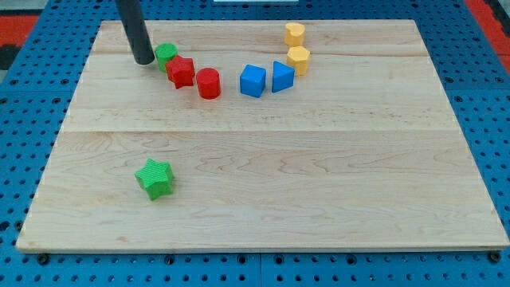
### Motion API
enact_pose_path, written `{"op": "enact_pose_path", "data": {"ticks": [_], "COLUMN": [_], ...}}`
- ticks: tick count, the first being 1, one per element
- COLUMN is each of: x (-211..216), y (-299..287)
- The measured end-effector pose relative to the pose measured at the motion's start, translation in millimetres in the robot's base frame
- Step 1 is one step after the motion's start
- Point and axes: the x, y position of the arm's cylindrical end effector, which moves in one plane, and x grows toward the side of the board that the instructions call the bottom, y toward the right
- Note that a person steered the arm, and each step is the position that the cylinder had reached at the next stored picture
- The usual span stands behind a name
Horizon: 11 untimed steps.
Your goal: Point your arm towards the green star
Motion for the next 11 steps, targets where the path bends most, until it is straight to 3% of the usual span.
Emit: {"op": "enact_pose_path", "data": {"ticks": [2,4,5,6,7,8,9,11], "x": [-37.3,89.8,135.9,261.6,323.6,324.5,299.7,198.2], "y": [-8.1,-127.5,-128.6,-93.7,-33.2,33.9,46.5,36.1]}}
